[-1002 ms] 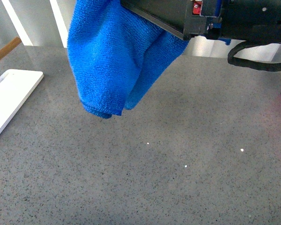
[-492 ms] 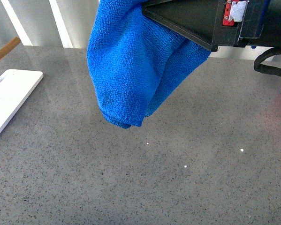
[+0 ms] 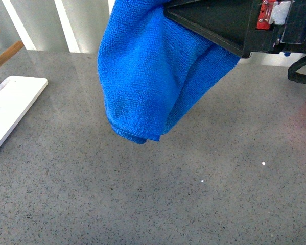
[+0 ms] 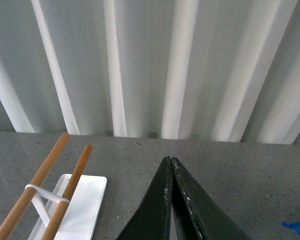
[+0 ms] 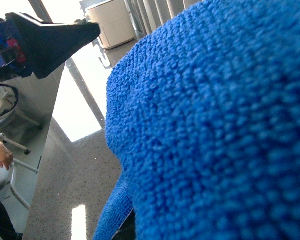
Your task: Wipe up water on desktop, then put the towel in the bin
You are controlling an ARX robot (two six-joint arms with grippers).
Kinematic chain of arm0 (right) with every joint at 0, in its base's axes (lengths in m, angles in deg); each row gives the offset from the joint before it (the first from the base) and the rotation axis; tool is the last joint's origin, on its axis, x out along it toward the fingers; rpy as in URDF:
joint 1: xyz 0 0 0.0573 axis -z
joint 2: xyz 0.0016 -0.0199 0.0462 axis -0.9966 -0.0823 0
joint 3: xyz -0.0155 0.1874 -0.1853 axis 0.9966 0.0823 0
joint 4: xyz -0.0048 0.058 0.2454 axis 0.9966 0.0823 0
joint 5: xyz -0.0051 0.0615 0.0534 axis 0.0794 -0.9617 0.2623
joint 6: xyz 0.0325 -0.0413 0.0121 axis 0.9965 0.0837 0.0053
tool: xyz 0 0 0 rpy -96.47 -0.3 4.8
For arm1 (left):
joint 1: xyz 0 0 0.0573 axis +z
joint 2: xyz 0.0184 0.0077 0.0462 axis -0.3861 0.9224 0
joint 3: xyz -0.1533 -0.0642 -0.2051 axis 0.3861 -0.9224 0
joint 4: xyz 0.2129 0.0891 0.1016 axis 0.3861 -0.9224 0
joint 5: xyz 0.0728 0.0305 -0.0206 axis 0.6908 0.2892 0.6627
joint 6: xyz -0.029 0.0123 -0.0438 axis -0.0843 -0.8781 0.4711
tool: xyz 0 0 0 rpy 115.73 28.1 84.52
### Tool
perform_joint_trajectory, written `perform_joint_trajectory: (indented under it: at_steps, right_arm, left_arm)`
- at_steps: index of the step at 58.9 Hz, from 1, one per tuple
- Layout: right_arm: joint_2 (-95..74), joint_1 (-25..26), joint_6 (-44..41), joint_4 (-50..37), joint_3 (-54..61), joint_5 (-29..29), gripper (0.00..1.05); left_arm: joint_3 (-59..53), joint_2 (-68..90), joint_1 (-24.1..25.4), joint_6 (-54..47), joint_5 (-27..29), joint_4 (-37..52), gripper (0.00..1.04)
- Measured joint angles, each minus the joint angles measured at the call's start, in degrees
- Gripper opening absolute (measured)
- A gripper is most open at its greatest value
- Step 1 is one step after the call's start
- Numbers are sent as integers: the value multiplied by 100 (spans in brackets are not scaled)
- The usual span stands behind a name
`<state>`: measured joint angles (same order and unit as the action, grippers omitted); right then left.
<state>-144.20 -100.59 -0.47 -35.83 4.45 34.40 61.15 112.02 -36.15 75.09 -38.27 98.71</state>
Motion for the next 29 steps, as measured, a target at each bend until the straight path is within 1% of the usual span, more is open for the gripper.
perform_joint_trajectory:
  at_steps: [6,15,29]
  right_arm:
    - [20,50,7,-4,2,26,5]
    - [22,50,26,-50,26,26,5]
    - [20,90,63,-188,94,79,5]
  left_arm:
    - [-396,-389,216,-22,-225,33,4]
    - [-800,-817,455,-22,-400,15,4]
    - [-1318,-1633,758,-22,-723,-289,3]
